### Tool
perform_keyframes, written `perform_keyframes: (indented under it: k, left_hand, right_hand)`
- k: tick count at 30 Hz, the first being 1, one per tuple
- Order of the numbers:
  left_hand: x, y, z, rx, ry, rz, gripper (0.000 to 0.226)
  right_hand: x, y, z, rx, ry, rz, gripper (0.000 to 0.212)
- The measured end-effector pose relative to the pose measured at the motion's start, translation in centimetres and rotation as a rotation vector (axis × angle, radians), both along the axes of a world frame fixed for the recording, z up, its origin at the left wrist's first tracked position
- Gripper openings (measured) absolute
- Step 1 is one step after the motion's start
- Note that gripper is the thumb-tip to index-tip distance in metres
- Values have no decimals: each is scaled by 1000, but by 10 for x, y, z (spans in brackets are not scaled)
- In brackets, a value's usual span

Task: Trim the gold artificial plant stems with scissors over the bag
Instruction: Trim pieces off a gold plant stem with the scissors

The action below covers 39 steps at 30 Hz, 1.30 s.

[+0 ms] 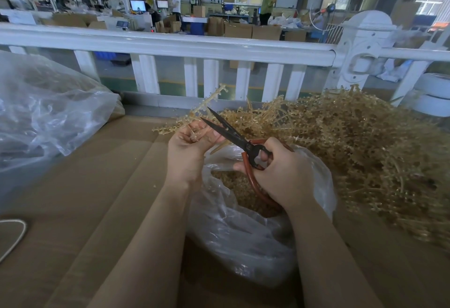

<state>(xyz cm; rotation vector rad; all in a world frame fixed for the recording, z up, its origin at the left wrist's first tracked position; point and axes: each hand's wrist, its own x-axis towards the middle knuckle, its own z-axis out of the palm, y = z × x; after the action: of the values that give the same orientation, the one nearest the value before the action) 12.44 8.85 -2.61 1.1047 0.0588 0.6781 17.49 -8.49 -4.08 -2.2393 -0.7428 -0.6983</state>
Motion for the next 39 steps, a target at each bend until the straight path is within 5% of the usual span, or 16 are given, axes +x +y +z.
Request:
perform_keyframes:
  k: [14,39]
  left_hand:
    - [-2,1,0,-17,-8,-72,9]
    - [-6,-4,4,119,78,-128,33]
  right_hand:
    - [-1,-2,3,-67,50,-51,62]
    - [-2,0,4,-78,131,2,53]
